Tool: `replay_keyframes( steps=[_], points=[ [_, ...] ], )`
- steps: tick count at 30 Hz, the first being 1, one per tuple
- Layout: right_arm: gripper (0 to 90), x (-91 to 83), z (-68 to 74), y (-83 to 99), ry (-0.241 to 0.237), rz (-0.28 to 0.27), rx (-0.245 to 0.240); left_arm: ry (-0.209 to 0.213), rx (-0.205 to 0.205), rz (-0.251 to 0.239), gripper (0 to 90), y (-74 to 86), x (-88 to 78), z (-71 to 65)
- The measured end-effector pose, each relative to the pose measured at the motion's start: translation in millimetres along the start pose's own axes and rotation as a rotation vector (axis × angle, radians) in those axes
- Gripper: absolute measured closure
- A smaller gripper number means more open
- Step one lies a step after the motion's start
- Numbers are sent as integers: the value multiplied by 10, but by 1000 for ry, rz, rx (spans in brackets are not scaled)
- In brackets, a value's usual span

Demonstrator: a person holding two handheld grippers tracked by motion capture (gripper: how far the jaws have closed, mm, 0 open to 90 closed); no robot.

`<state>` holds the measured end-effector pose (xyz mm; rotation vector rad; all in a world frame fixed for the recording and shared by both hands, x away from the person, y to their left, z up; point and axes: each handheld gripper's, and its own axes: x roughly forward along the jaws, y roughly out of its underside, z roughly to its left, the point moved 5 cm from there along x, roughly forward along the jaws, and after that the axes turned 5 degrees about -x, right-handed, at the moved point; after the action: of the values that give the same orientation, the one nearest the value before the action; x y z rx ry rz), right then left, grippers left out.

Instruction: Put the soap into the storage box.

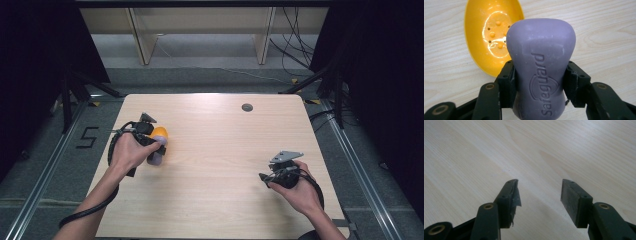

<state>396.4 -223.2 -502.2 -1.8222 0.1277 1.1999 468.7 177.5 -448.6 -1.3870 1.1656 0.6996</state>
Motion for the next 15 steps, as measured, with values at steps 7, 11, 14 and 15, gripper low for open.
replay_keyframes(
  steps=[7, 11, 14, 15],
  points=[
    [478, 0, -1, -2, 2, -2, -1, 0, -7, -7, 489, -48, -8, 27],
    [477, 2, -3, -4, 0, -6, -6, -6, -6, -6, 489, -81, -8, 35],
    [477, 2, -3, -4, -1, -7, -7, -3, -15, -7, 489, -96, 2, 35],
    [478, 2, -3, -4, -1, -6, -7, -6, -5, -3, 489, -101, 1, 44]
  ],
)
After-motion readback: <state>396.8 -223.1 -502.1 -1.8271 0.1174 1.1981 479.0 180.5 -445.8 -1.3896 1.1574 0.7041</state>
